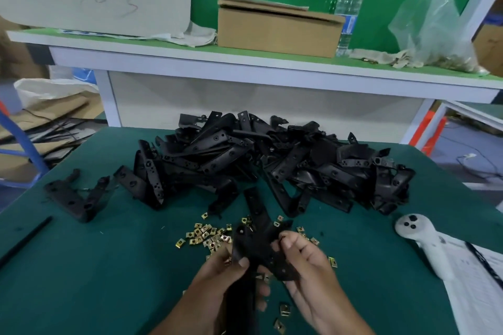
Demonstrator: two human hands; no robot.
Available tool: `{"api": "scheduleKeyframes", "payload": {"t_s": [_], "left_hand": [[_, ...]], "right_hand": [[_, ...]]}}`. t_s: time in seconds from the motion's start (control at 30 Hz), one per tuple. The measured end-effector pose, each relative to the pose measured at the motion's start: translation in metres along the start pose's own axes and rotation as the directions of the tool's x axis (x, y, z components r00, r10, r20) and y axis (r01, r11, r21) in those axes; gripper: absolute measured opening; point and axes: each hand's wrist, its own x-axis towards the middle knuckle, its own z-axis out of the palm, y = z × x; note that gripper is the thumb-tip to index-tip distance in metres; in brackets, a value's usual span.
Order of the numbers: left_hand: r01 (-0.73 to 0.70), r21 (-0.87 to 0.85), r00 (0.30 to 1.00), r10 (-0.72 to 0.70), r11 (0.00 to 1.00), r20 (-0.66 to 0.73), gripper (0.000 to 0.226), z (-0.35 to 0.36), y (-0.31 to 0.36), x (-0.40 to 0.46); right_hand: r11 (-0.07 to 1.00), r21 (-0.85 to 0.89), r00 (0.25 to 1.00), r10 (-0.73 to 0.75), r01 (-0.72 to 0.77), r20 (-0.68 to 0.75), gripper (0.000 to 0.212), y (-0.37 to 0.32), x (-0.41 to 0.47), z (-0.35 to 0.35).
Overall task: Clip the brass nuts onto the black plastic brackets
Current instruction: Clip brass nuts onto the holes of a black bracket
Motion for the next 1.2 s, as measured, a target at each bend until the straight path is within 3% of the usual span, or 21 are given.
{"api": "scheduleKeyframes", "payload": {"t_s": [0.13,0.2,0.27,0.43,0.57,0.67,0.77,0.87,1.1,1.2], "left_hand": [[0.047,0.008,0.999,-0.047,0.999,0.011,0.029,0.0,0.003,-0.002],[0.047,-0.013,0.998,-0.047,0.999,0.04,0.029,0.004,0.007,-0.005],[0.064,-0.024,0.998,-0.065,0.998,-0.014,0.032,0.005,0.009,-0.006],[0.117,-0.038,0.99,-0.12,0.992,-0.073,0.048,0.004,0.008,-0.004],[0.122,-0.041,0.991,-0.124,0.992,-0.045,0.029,0.005,0.012,-0.005],[0.098,0.007,0.995,-0.098,0.995,-0.028,0.043,0.001,0.011,-0.005],[0.089,0.101,0.996,-0.089,0.991,-0.003,0.042,0.001,0.012,-0.008],[0.073,0.091,0.997,-0.074,0.993,0.005,0.058,0.002,0.01,-0.008],[0.1,0.093,0.994,-0.105,0.991,0.044,0.045,0.002,0.01,-0.011],[0.105,0.084,0.993,-0.11,0.991,0.05,0.045,0.001,0.01,-0.01]], "right_hand": [[0.998,-0.069,1.0,-0.004,0.002,-0.018,0.021,-0.004,-0.002,0.002],[0.996,-0.083,1.0,-0.019,0.017,-0.017,0.03,-0.003,-0.002,-0.001],[0.995,-0.095,0.998,-0.043,0.04,-0.035,0.034,-0.006,-0.004,-0.002],[0.997,-0.072,0.999,-0.018,0.016,-0.035,0.021,-0.008,-0.003,-0.005],[0.992,-0.128,1.0,0.001,-0.005,-0.03,0.029,-0.005,-0.002,-0.004],[0.983,-0.183,1.0,-0.02,0.02,-0.001,0.029,-0.006,-0.004,-0.003],[0.966,-0.254,0.999,-0.037,0.041,0.023,0.033,-0.007,-0.005,0.0],[0.952,-0.299,0.997,-0.057,0.071,0.056,0.031,-0.006,-0.008,0.002],[0.924,-0.366,0.992,-0.078,0.108,0.097,0.032,-0.005,-0.01,0.003],[0.932,-0.334,0.989,-0.116,0.138,0.087,0.023,-0.004,-0.009,0.002]]}}
